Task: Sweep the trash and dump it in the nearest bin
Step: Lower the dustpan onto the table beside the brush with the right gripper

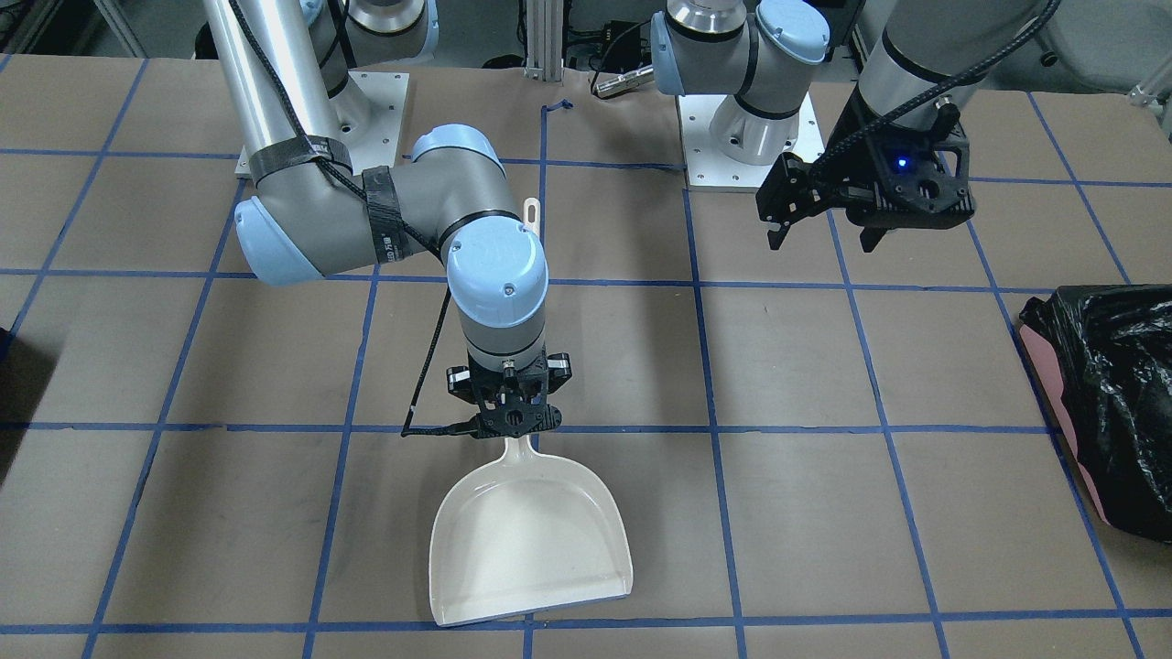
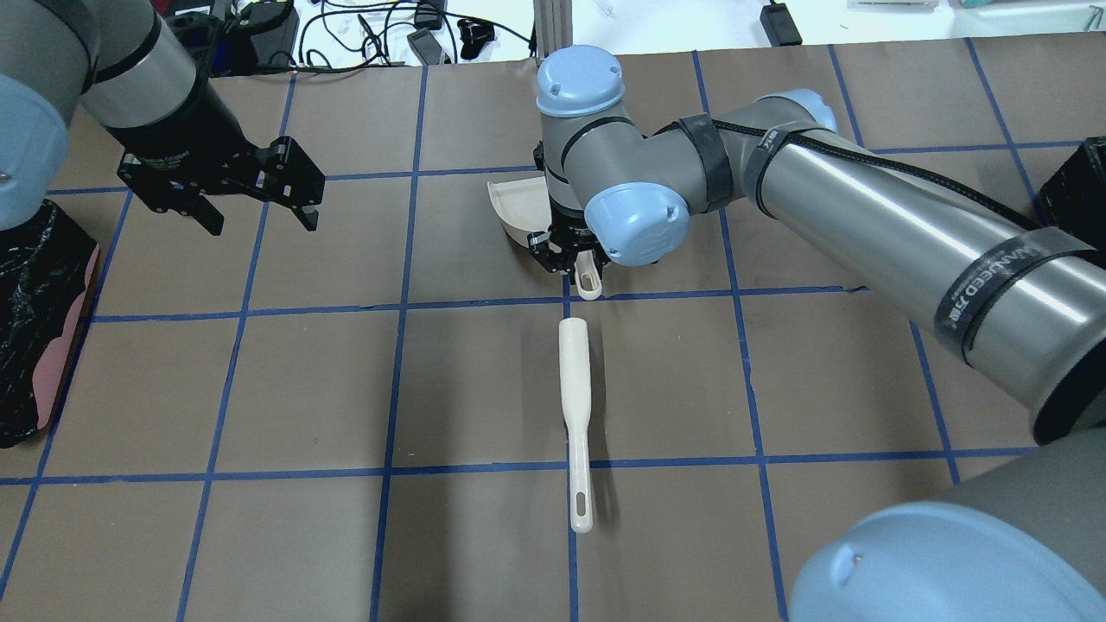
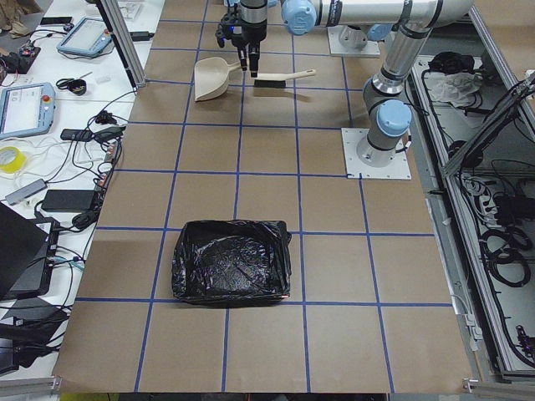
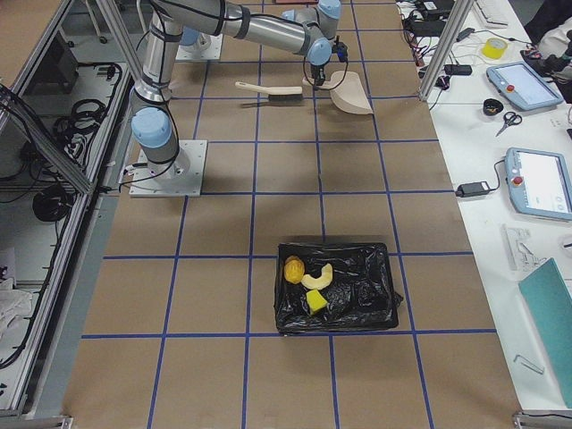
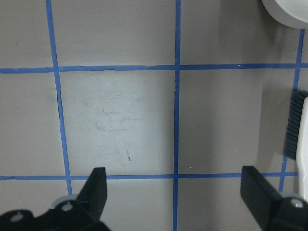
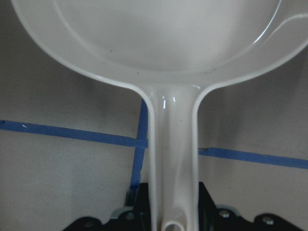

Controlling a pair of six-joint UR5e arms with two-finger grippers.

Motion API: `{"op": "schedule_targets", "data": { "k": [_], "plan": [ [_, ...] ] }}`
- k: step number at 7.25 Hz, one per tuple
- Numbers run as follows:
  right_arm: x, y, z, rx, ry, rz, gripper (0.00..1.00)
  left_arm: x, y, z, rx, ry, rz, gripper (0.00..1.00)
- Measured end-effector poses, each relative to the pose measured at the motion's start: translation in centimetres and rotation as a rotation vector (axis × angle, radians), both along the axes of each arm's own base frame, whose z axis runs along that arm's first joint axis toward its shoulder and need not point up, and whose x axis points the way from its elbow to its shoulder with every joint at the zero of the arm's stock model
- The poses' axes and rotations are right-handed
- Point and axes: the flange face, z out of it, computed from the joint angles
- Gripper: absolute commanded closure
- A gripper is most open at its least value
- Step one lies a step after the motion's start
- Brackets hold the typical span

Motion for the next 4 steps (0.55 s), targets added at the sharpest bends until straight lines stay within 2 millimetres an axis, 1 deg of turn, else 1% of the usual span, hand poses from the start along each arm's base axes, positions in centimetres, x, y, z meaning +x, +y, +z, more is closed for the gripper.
{"op": "schedule_targets", "data": {
  "k": [1,2,4],
  "plan": [
    [0.01,0.02,0.0,0.001,-0.001,-0.002,0.75,0.01,-0.01,0.01,0.0,0.0,0.0,0.0],
    [0.02,0.05,0.0,0.003,-0.003,-0.005,0.59,0.01,-0.01,0.01,-0.001,0.001,0.0,0.0],
    [0.02,0.13,0.21,0.003,-0.005,-0.017,0.42,0.02,-0.05,-0.03,0.0,0.001,-0.001,0.0]
  ]
}}
